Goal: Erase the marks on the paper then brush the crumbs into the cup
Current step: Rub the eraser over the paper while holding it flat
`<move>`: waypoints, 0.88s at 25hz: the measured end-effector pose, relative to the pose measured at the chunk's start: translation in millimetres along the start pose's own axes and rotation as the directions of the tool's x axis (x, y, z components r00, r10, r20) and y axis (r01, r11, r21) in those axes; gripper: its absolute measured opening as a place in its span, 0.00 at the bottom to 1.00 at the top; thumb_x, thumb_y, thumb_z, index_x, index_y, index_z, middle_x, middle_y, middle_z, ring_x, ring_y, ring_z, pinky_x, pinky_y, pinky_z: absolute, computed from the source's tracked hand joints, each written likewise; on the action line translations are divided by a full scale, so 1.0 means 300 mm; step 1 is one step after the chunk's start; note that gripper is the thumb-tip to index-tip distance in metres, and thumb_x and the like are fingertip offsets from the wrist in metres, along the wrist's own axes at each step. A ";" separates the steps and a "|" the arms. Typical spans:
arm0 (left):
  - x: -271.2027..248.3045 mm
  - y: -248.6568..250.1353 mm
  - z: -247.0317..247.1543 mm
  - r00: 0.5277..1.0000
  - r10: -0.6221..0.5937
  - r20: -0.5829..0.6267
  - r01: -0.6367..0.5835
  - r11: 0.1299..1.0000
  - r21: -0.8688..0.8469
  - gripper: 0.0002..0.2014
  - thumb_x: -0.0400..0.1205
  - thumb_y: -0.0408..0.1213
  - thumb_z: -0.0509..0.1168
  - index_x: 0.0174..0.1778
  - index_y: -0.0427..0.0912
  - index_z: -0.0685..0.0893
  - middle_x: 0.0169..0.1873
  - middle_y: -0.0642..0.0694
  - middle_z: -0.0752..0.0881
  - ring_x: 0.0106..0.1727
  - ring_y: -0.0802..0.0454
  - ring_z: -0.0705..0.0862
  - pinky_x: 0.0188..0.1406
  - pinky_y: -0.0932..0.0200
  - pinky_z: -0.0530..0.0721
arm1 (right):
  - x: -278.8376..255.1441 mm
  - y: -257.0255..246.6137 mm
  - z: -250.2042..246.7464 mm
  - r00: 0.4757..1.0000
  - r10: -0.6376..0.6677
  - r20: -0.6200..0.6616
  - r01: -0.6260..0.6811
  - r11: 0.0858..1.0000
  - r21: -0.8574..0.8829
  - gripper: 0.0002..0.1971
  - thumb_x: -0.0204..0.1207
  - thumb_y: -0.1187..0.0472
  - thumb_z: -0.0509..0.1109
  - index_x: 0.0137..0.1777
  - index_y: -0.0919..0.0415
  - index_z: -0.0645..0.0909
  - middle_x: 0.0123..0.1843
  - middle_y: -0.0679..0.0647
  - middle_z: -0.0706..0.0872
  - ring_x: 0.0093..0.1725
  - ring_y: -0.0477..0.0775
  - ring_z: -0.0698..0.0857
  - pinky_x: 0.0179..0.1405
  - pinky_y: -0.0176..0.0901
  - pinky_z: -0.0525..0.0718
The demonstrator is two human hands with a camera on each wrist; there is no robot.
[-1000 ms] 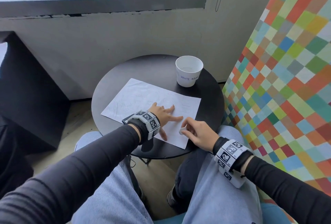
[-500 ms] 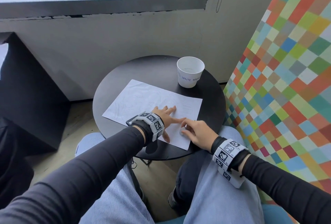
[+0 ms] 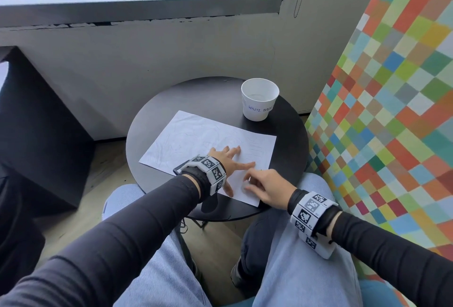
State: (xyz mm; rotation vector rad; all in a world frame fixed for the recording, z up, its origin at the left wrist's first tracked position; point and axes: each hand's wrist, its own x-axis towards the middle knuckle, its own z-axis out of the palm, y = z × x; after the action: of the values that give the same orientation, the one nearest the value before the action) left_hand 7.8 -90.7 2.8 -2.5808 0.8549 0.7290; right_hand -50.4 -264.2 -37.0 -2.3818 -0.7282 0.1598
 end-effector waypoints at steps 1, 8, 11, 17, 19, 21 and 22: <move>0.001 -0.001 0.000 1.000 0.000 0.000 0.000 1.000 -0.002 0.55 0.71 0.63 0.76 0.84 0.71 0.42 0.86 0.41 0.41 0.87 0.39 0.47 0.78 0.32 0.63 | 0.003 0.007 -0.005 0.998 0.029 -0.050 -0.029 1.000 -0.004 0.06 0.78 0.60 0.70 0.51 0.61 0.80 0.36 0.45 0.80 0.32 0.42 0.74 0.40 0.33 0.73; 0.004 -0.003 0.002 1.000 0.000 -0.006 0.000 1.000 -0.009 0.56 0.70 0.63 0.76 0.84 0.72 0.41 0.86 0.41 0.42 0.86 0.39 0.48 0.77 0.33 0.66 | 0.004 0.006 -0.012 0.998 0.018 -0.061 -0.018 1.000 0.003 0.06 0.78 0.62 0.71 0.50 0.63 0.81 0.35 0.44 0.80 0.31 0.40 0.77 0.38 0.30 0.70; 0.005 -0.003 0.006 1.000 -0.005 -0.017 0.005 1.000 -0.001 0.56 0.70 0.63 0.76 0.83 0.72 0.41 0.86 0.41 0.43 0.86 0.39 0.49 0.76 0.35 0.68 | -0.004 -0.006 -0.001 0.997 -0.036 0.074 0.035 0.999 0.013 0.05 0.78 0.61 0.70 0.51 0.62 0.81 0.35 0.45 0.81 0.33 0.42 0.76 0.38 0.27 0.72; -0.001 -0.003 -0.002 1.000 -0.003 -0.006 0.003 1.000 -0.018 0.56 0.70 0.63 0.76 0.84 0.72 0.42 0.86 0.41 0.43 0.86 0.39 0.48 0.76 0.33 0.67 | 0.006 -0.013 0.007 0.999 -0.013 0.034 0.012 0.999 0.032 0.05 0.79 0.61 0.70 0.50 0.62 0.80 0.35 0.45 0.80 0.30 0.38 0.74 0.38 0.31 0.72; -0.002 -0.002 -0.004 1.000 -0.001 -0.009 0.001 1.000 -0.010 0.56 0.70 0.62 0.76 0.84 0.72 0.42 0.86 0.41 0.43 0.86 0.39 0.49 0.76 0.33 0.68 | 0.003 -0.018 0.014 0.996 -0.035 0.079 0.033 0.999 0.032 0.05 0.79 0.60 0.69 0.50 0.61 0.81 0.35 0.45 0.80 0.32 0.38 0.75 0.39 0.30 0.73; -0.001 -0.001 -0.005 1.000 -0.002 -0.007 0.002 1.000 -0.017 0.56 0.70 0.63 0.76 0.84 0.72 0.42 0.86 0.41 0.43 0.86 0.39 0.49 0.76 0.33 0.67 | 0.007 -0.010 0.007 1.000 -0.001 -0.016 0.001 1.000 0.009 0.06 0.79 0.60 0.69 0.50 0.62 0.80 0.36 0.45 0.81 0.34 0.43 0.76 0.41 0.34 0.73; 0.000 -0.002 -0.005 1.000 -0.005 -0.004 0.005 1.000 -0.020 0.56 0.70 0.63 0.76 0.84 0.72 0.42 0.86 0.41 0.42 0.86 0.39 0.48 0.76 0.33 0.67 | 0.008 -0.011 0.005 1.000 0.000 -0.026 0.000 1.000 0.003 0.06 0.79 0.60 0.69 0.50 0.63 0.80 0.37 0.46 0.81 0.34 0.44 0.76 0.40 0.34 0.73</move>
State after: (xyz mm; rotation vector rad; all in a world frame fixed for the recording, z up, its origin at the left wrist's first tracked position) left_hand 8.6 -90.9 4.0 -2.6024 0.8457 0.7350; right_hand -50.3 -259.9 -35.9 -2.3766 -0.7152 0.1300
